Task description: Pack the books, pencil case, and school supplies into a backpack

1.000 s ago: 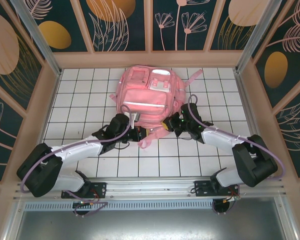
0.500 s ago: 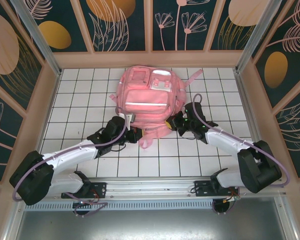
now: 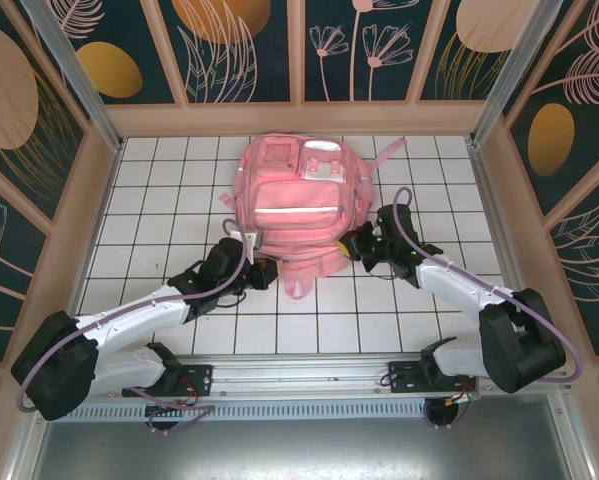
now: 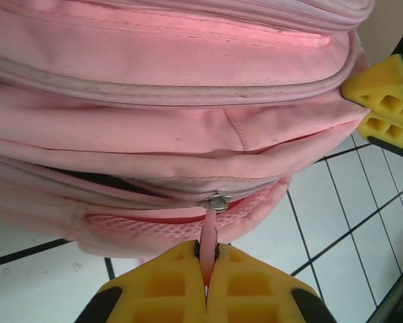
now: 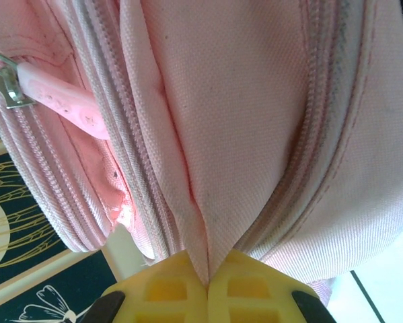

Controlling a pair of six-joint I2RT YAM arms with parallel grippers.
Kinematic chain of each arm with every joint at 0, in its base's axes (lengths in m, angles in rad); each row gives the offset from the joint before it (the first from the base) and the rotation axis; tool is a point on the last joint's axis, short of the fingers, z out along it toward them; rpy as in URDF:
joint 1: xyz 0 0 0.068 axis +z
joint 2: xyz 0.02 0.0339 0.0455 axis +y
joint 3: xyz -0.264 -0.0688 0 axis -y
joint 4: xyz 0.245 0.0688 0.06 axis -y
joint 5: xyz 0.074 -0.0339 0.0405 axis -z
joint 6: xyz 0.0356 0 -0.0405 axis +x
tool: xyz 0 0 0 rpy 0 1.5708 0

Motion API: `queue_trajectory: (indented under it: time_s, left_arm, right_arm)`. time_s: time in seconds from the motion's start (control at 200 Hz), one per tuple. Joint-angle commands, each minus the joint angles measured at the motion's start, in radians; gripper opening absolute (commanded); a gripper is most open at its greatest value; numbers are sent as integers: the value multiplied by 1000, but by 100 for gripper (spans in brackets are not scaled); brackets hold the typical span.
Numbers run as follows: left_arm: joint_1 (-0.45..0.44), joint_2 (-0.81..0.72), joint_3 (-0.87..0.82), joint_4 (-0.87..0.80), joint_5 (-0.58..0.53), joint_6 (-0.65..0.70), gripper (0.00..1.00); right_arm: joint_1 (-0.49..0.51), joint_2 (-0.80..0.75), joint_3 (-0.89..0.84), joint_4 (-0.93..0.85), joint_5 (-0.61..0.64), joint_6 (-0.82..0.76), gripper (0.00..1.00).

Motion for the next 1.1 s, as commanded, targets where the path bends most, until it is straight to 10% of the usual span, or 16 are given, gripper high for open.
queue_trajectory:
  time_s: [0.0,1.091]
  left_arm:
    - [9,-18,-27,-69,-92,-29,0]
    - [123,84,0,-90,-146,-65,0]
  right_arm:
    - [-48,-37,-12,-25,65,-27,0]
    - [-215,-60,-24,-134,58,-189,0]
